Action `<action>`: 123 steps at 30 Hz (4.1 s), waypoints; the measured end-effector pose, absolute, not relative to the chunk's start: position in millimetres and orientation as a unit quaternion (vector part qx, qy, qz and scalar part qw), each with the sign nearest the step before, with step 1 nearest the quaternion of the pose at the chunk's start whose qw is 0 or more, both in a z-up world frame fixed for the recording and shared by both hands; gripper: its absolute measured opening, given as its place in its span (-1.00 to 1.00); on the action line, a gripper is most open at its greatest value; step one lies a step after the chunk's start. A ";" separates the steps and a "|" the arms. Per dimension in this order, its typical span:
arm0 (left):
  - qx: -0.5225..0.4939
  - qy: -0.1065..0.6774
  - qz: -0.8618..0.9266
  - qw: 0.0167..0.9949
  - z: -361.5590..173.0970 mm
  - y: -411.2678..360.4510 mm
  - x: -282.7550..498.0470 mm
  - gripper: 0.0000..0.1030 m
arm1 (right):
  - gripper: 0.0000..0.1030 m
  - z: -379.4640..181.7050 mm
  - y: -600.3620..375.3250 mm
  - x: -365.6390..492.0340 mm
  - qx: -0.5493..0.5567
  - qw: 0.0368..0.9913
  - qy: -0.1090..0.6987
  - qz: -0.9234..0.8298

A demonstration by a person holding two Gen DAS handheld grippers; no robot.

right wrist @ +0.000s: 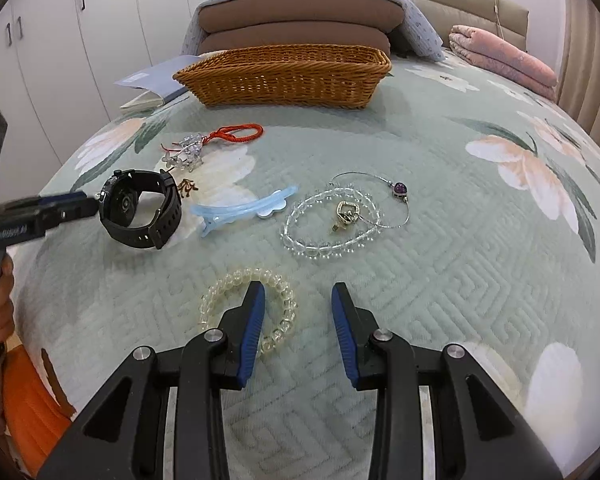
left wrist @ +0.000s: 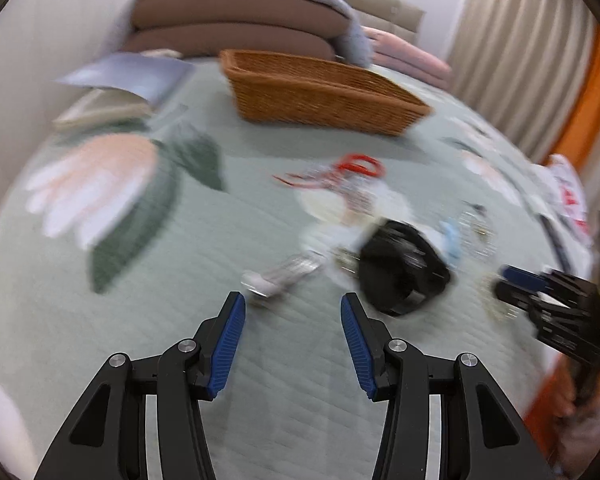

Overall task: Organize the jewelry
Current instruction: 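Grasp the silver hair clip with left tool while right tool grasps clear bead bracelet, then release the hair clip and bead bracelet into the wicker basket, then grasp the black watch with left tool while right tool grasps blue hair clip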

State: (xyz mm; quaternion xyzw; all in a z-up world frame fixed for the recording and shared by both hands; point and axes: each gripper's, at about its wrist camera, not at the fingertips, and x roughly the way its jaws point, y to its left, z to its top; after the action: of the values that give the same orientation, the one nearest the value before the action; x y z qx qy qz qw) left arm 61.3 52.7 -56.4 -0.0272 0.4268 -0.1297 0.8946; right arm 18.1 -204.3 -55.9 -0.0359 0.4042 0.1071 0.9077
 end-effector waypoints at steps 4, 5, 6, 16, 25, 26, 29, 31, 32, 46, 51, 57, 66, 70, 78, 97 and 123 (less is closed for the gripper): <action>-0.021 0.423 -0.126 0.897 -55.6 59.1 68.6 0.00 | -0.28 -55.9 -204.0 21.1 -0.035 0.908 0.403 0.108; -0.012 0.424 -0.127 0.897 -56.4 57.5 72.0 0.00 | -0.28 -56.0 -203.6 21.1 -0.036 0.908 0.403 0.109; -0.003 0.426 -0.130 0.895 -58.4 55.7 75.8 0.00 | -0.28 -56.0 -203.0 20.9 -0.039 0.908 0.402 0.109; 0.019 0.428 -0.195 0.883 -59.3 34.9 67.3 -0.24 | -0.74 -56.2 -188.4 13.8 -0.072 0.911 0.387 0.119; 0.036 0.425 -0.174 0.887 -61.1 28.5 71.5 -0.54 | -0.79 -54.5 -191.5 14.4 -0.057 0.912 0.385 0.128; 0.036 0.424 -0.175 0.888 -61.1 28.8 71.5 -0.54 | -0.79 -53.8 -192.3 13.9 -0.054 0.912 0.386 0.129; 0.034 0.417 -0.173 0.891 -58.8 30.1 70.1 -0.54 | -0.79 -46.7 -193.5 11.7 -0.046 0.914 0.379 0.136; 0.033 0.413 -0.168 0.894 -56.3 30.7 69.4 -0.54 | -0.79 -38.1 -192.6 10.3 -0.045 0.918 0.368 0.139; 0.029 0.409 -0.168 0.897 -53.2 31.6 68.7 -0.54 | -0.79 -34.1 -191.7 10.8 -0.044 0.919 0.365 0.141; 0.004 0.305 -0.183 0.934 35.0 15.9 117.4 -0.54 | -0.79 65.1 -179.4 124.9 -0.042 0.953 0.265 0.142; -0.030 0.299 -0.185 0.936 51.0 6.0 183.9 -0.54 | -0.80 68.6 -176.5 211.3 -0.016 0.950 0.288 0.122; -0.055 0.330 -0.181 0.925 33.3 -7.0 256.6 -0.54 | -0.80 37.2 -180.3 290.1 0.014 0.928 0.357 0.107; -0.054 0.372 -0.176 0.910 -3.9 -21.2 304.6 -0.54 | -0.76 4.6 -184.5 320.2 0.025 0.910 0.401 0.103; -0.054 0.382 -0.174 0.906 -6.5 -20.1 304.2 -0.43 | -0.41 6.6 -192.2 316.5 0.038 0.908 0.404 0.100; -0.054 0.347 -0.190 0.917 23.5 -12.3 267.7 -0.06 | -0.39 35.1 -201.5 263.1 0.034 0.917 0.380 0.119; -0.097 0.362 -0.167 0.912 11.6 34.2 65.3 -0.06 | -0.39 8.9 -256.2 65.4 0.044 0.921 0.371 0.111; -0.098 0.404 -0.138 0.899 -45.9 1.2 51.8 -0.06 | -0.34 -45.7 -178.3 78.8 0.141 0.870 0.449 0.148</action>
State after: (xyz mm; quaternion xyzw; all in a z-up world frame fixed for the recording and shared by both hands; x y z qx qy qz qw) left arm 51.8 1.2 -45.9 -0.0983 0.4042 -0.1383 0.8988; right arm 78.8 -178.3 -45.7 0.1410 0.4495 0.1481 0.8696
